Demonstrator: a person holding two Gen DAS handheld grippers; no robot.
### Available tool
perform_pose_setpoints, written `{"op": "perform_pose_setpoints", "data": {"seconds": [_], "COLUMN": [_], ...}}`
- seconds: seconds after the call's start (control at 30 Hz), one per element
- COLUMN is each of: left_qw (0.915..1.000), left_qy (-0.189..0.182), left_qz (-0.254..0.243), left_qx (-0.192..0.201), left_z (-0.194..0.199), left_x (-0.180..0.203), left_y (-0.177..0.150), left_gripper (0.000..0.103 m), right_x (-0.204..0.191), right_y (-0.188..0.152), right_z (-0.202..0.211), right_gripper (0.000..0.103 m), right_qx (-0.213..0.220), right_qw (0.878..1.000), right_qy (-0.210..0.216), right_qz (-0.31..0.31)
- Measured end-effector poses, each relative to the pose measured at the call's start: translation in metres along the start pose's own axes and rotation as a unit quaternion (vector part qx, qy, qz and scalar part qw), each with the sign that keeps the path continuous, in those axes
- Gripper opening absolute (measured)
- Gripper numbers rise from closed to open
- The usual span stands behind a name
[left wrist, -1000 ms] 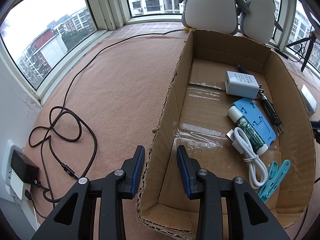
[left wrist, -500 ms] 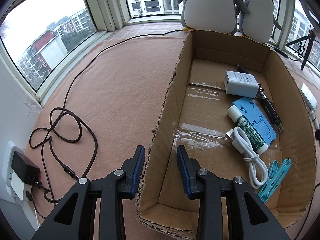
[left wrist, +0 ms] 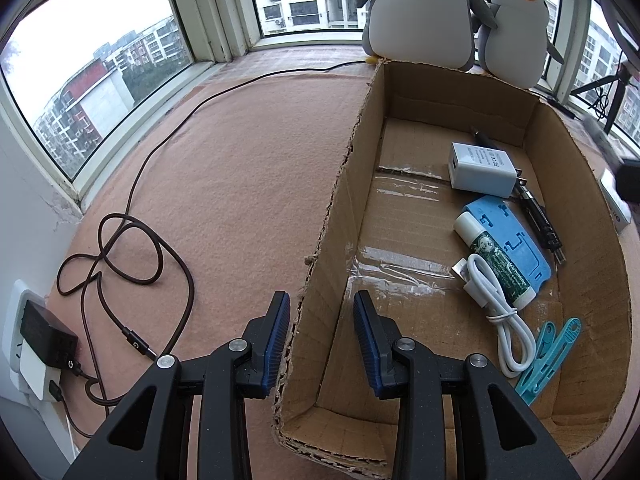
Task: Organize rigid objects
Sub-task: 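Carry the patterned lighter into the box and release it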
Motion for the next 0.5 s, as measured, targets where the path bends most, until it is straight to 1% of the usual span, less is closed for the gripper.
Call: {"op": "perform_pose_setpoints", "data": {"seconds": [0.33,0.5], "left_qw": [1.0000,1.0000], "left_qy": [-0.001,-0.002], "left_qz": [0.001,0.002], "left_qx": [0.001,0.000], "left_z": [-0.001,-0.001], "left_x": [-0.001,0.000], "left_y": [0.001,0.000], "left_gripper": [0.036,0.036], "right_x": [-0.032,-0.036], "right_y": [0.026,0.031], "right_z": [-0.038,-0.053], "right_gripper": [0.021,0.021], "right_qx": [-0.014,-0.024], "right_qw": [0.999,0.999], "right_qy": [0.032,0.041], "right_qz": [0.011,0.005]}}
Point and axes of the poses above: each gripper's, at about its wrist camera, not at the fingertips, and z roughly against the way its jaws point, x to its right, y to its top, the point moved 8 cm from there along -z, roughly the way its jaws point, and after that the axes turned 3 degrees about -x, right-handed, at the moved point
